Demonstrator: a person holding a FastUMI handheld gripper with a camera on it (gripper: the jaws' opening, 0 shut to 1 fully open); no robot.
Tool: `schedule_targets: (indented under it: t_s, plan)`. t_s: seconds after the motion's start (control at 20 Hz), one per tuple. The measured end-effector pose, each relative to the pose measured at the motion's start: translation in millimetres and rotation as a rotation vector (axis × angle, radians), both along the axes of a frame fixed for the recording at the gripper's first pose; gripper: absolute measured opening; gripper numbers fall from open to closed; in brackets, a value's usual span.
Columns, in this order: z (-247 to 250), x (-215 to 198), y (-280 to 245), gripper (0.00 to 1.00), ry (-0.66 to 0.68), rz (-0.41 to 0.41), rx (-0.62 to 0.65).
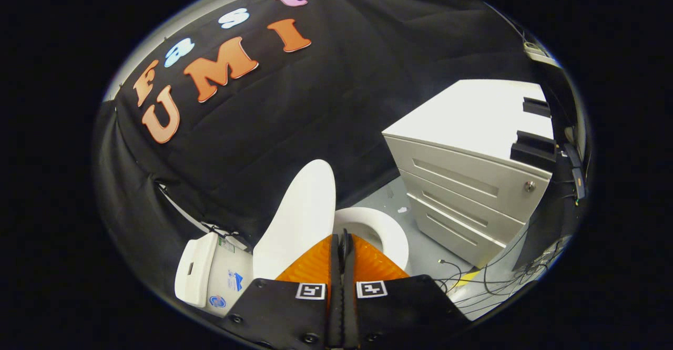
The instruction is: Open the toilet lid.
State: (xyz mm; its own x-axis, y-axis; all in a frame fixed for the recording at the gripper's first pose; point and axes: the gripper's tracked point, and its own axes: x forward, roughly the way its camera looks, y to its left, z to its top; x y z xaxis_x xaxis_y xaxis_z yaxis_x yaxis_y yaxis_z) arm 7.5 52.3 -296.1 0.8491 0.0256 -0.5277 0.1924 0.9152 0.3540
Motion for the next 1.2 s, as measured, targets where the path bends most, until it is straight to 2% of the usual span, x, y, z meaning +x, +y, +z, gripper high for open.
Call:
schedule_targets:
  t_s: [0.8, 1.2]
  plan:
    - [77.7, -8.0, 86.5, 0.08, -0.1, 0.186, -0.221]
    - [118.9, -15.2, 146.5, 0.08, -0.152, 0.25, -0.17]
